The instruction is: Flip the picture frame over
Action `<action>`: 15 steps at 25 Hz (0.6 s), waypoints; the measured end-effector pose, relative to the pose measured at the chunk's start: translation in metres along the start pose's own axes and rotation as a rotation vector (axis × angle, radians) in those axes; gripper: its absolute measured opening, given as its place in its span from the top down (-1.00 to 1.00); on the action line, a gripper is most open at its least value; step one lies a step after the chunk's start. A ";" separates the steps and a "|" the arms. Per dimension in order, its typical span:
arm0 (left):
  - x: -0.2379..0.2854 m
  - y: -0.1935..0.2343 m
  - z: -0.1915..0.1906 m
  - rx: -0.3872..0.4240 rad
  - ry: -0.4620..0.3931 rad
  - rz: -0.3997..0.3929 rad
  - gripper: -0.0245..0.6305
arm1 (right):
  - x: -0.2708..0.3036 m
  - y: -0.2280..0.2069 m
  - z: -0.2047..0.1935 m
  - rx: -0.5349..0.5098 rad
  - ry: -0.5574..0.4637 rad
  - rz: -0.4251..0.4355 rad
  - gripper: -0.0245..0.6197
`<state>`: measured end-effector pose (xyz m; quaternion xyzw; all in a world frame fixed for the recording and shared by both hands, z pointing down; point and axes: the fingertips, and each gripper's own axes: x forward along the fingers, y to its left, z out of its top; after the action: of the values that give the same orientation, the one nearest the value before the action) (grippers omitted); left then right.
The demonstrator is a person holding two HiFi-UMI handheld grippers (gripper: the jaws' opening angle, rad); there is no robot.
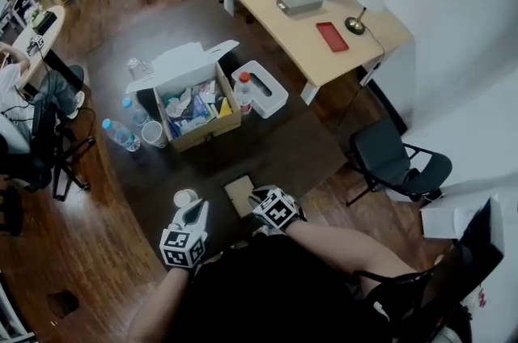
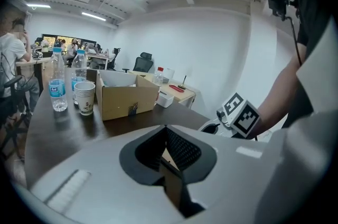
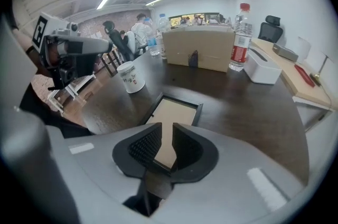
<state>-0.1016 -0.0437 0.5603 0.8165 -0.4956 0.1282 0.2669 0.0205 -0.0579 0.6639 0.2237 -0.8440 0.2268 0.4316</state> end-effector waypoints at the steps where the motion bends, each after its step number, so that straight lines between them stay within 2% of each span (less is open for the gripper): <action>1: -0.003 0.005 0.000 -0.007 -0.004 0.012 0.93 | 0.002 0.000 0.003 0.011 -0.012 -0.004 0.77; 4: -0.005 0.011 -0.001 -0.019 -0.013 0.023 0.93 | 0.004 0.004 0.006 -0.007 -0.017 -0.012 0.91; 15: -0.015 0.020 0.001 -0.018 -0.037 0.030 0.93 | 0.006 0.011 0.015 -0.066 -0.002 -0.028 0.91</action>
<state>-0.1267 -0.0402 0.5586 0.8089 -0.5137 0.1126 0.2630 0.0018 -0.0592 0.6589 0.2215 -0.8481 0.1925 0.4412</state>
